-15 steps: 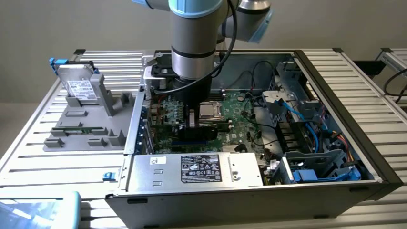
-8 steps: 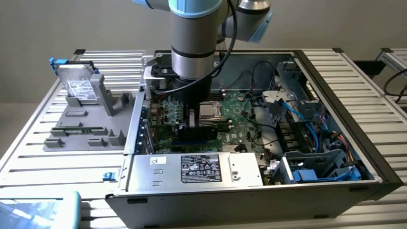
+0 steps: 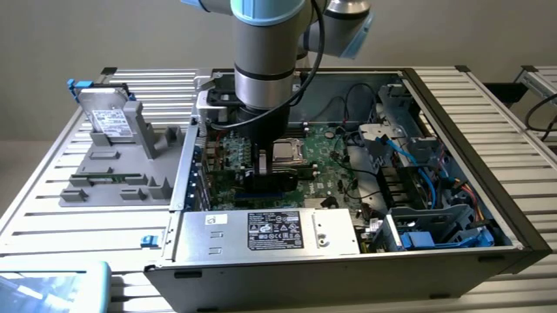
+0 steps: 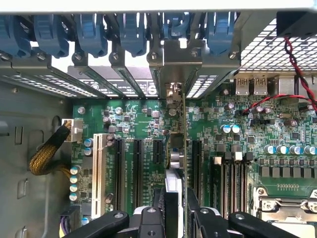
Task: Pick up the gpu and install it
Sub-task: 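Insert the gpu into the slot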
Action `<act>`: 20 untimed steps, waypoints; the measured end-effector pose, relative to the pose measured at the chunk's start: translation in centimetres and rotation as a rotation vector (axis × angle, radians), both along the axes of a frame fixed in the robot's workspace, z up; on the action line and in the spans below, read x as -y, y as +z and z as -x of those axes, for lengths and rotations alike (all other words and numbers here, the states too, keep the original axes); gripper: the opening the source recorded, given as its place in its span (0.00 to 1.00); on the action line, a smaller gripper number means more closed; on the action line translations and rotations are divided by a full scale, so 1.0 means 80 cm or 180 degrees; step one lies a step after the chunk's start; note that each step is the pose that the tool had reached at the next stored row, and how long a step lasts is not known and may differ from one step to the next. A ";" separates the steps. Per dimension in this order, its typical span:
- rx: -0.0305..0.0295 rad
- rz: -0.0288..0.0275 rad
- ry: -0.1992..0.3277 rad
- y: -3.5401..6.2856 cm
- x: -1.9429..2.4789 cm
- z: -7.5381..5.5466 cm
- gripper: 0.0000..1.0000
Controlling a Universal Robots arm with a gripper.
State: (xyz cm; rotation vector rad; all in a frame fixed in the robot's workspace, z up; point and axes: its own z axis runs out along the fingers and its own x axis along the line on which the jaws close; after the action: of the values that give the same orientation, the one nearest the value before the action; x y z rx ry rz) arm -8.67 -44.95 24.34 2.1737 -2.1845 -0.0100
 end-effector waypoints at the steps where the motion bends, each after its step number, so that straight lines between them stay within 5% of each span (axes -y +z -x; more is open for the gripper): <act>1: 0.0000 -0.0002 0.0000 0.000 0.0002 0.000 0.28; 20: -0.0006 -0.0004 0.0003 0.000 0.0028 0.000 0.28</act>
State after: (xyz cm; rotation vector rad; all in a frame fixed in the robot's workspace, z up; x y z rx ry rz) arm -8.63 -45.18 24.33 2.1743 -2.1832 -0.0135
